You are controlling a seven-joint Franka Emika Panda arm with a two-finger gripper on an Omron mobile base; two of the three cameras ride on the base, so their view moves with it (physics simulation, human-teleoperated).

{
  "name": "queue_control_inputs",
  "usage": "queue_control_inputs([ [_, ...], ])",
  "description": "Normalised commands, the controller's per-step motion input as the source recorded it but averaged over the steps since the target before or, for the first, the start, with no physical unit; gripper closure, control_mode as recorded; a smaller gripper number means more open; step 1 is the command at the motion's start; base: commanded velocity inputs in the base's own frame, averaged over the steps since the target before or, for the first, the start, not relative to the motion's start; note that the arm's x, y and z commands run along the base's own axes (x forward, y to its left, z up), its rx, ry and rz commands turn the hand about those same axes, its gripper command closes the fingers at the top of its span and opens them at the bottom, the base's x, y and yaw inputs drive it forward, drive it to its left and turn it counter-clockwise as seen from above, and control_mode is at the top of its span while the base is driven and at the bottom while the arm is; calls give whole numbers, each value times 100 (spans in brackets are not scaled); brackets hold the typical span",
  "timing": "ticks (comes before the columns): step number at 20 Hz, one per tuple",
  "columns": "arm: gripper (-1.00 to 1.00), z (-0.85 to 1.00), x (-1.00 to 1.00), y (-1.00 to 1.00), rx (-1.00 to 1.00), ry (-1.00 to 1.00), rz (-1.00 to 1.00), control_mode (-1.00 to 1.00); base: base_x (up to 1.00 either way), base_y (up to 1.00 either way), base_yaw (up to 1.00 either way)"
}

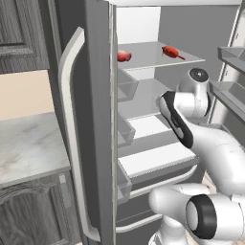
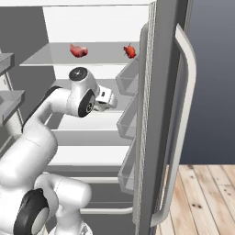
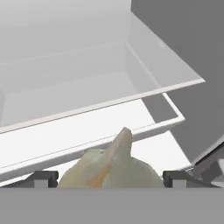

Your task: Gather the garlic and corn from the fridge and place them on a tray on the dining counter. Then gather the steak and fish from the fridge and place them on the other tray.

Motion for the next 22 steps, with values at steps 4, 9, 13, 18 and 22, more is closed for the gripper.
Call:
queue_control_inputs([
  [4,100,6,-79,11,0,1,0,-100,0,0,0],
  [9,100,0,-63,5,0,2,0,-100,0,0,0],
  [13,100,19,-49,0,0,2,0,-100,0,0,0],
  [18,100,19,-43,0,0,1,0,-100,0,0,0],
  [22,100,3,-31,0,0,0,0,-100,0,0,0],
])
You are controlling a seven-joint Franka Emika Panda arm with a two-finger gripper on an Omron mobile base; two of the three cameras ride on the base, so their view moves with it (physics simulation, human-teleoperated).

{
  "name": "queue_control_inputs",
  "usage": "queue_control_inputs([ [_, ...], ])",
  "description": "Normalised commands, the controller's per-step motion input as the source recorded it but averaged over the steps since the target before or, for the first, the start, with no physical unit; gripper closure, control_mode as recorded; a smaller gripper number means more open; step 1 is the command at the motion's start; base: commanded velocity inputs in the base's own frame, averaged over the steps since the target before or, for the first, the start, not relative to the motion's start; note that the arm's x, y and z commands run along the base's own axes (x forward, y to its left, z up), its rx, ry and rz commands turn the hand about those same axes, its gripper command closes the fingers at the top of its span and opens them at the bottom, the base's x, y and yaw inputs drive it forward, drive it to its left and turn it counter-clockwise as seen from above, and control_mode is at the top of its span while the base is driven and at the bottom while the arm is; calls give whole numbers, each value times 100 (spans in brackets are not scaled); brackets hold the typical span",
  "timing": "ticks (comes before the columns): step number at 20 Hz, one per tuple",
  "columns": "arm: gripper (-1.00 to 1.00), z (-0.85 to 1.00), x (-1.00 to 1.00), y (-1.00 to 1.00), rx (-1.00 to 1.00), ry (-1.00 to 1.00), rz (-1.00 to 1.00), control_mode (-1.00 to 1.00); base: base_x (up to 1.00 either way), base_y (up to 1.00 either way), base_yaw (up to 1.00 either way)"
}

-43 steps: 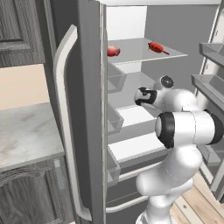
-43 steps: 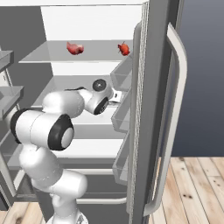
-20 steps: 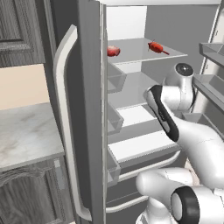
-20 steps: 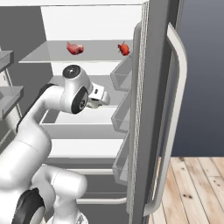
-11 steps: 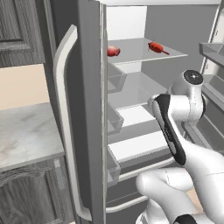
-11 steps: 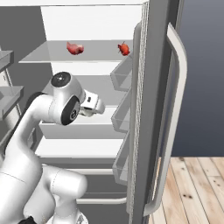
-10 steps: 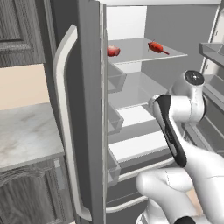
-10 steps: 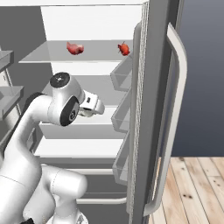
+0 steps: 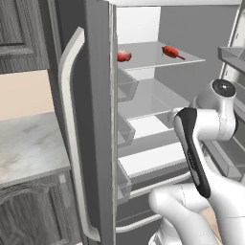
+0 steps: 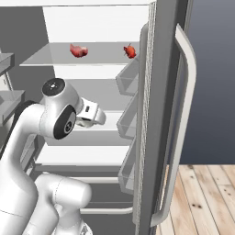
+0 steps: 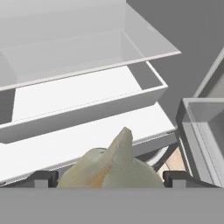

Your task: Gather the garlic and corn from the fridge and place them on a tray on the dining counter. Then gather the steak and fish from the fridge and place them on the other tray.

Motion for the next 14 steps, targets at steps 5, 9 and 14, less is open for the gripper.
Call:
queue_control_inputs([
  [5,100,0,-2,1,0,0,0,-100,0,0,0],
  [9,100,0,0,0,0,0,0,-100,0,0,0],
  [14,100,0,0,0,0,0,0,-100,0,0,0],
])
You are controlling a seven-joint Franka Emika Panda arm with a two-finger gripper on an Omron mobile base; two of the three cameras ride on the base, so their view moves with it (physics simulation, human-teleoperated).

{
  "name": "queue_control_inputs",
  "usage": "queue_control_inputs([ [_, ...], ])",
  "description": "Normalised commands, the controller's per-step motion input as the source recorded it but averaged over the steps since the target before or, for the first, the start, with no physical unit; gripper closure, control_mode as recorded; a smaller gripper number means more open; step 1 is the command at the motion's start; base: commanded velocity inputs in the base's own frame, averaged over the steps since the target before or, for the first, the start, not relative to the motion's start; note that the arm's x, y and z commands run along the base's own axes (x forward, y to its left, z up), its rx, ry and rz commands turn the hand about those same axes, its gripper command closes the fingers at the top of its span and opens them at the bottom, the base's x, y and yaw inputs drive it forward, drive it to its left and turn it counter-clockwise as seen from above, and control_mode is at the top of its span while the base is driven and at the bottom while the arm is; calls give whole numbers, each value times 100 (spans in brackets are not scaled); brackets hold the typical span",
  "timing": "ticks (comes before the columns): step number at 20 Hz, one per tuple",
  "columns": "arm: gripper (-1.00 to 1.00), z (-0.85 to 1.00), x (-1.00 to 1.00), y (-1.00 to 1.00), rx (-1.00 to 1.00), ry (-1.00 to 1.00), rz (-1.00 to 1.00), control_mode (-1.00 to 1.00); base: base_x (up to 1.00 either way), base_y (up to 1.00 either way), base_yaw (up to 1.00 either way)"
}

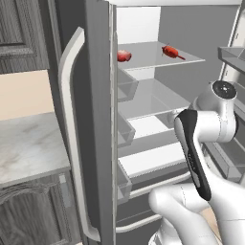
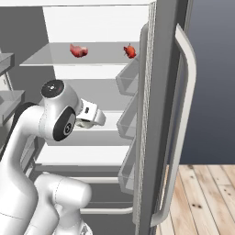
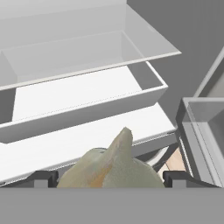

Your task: Gather the garlic and corn from the fridge and place them on a tray on the dining counter. Then gather the steak and fish from the fridge and place them on the other tray.

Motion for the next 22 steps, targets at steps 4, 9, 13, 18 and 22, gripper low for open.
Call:
queue_control_inputs([
  [4,100,0,0,0,0,0,0,-100,0,0,0],
  [9,100,0,0,0,0,0,0,100,0,0,0],
  [13,100,0,0,0,0,0,0,100,0,0,0],
  [18,100,0,0,0,0,0,0,100,-36,0,1],
  [22,100,0,0,0,0,0,0,100,-97,0,0],
])
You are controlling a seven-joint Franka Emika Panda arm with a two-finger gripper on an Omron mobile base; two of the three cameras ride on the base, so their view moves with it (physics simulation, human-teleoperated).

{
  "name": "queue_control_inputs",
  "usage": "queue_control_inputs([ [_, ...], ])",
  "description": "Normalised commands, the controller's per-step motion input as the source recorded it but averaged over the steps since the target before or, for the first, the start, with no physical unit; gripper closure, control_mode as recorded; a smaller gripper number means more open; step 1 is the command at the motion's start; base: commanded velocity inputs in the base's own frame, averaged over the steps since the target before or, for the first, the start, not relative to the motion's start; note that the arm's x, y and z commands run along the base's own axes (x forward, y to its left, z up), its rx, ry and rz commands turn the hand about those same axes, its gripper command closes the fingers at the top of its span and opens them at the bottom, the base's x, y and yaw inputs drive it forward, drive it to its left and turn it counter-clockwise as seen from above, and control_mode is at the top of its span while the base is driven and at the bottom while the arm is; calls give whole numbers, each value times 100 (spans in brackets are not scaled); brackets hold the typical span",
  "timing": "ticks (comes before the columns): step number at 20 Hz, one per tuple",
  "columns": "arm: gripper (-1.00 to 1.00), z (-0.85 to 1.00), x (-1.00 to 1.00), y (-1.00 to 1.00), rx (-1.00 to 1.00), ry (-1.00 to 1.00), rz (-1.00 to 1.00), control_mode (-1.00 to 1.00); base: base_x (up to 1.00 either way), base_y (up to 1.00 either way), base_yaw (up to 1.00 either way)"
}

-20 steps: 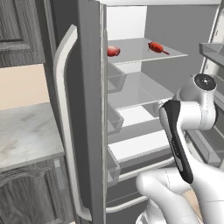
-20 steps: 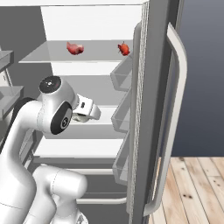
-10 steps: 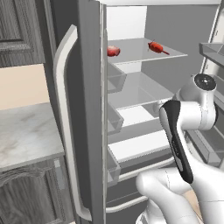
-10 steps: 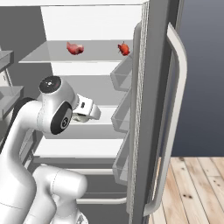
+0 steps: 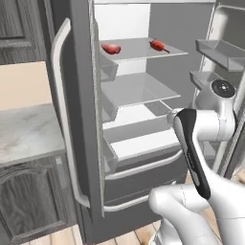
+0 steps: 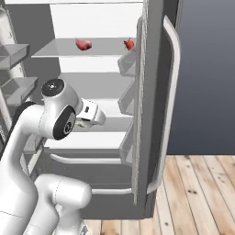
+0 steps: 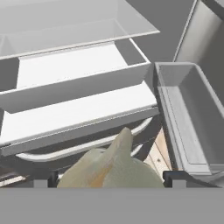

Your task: Gather the garlic and corn from the fridge and place them on a tray on the dining counter. Then gather the steak and fish from the fridge and place them on the other tray.

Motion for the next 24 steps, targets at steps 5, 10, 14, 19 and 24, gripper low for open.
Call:
queue_control_inputs([
  [5,100,0,0,0,0,0,0,100,-100,0,0],
  [10,100,0,0,0,0,0,0,100,-100,10,2],
  [14,100,0,0,0,0,0,0,100,-100,-16,-3],
  [19,100,0,0,0,0,0,0,100,-73,-15,-46],
  [24,100,0,0,0,0,0,0,100,-48,-14,-65],
])
